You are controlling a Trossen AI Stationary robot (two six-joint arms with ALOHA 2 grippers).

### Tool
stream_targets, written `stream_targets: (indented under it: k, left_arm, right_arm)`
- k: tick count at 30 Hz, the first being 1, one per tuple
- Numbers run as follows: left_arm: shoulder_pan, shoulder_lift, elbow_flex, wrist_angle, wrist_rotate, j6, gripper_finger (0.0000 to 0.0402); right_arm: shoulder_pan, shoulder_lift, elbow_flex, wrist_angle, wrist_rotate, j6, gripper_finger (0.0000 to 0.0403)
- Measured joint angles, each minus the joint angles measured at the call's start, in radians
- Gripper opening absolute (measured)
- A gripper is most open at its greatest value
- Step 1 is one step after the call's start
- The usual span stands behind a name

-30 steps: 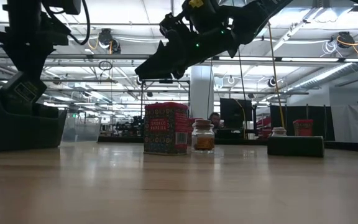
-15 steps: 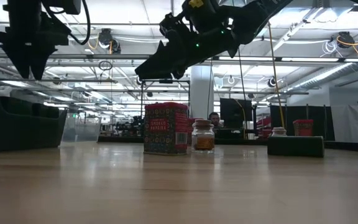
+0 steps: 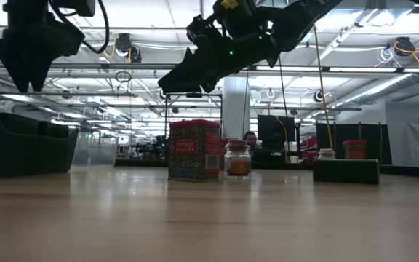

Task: Sort spices by type
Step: Put the black seasoning can into the black bin

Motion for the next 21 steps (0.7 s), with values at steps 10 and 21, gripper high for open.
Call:
stream_targets:
  k: [10, 21]
  left_arm:
    - [-0.016, 0.020, 0.001, 0.029, -0.016, 0.009, 0.0228]
    - [0.024, 0.034, 0.072, 0.288, -0.020, 0.289, 0.0125]
  right_arm:
    - [0.000, 0.000, 0.000, 0.001, 0.000, 0.002, 0.0238]
    - [0.002, -0.111, -0.002, -0.225, 0.005, 0.052, 0.0238]
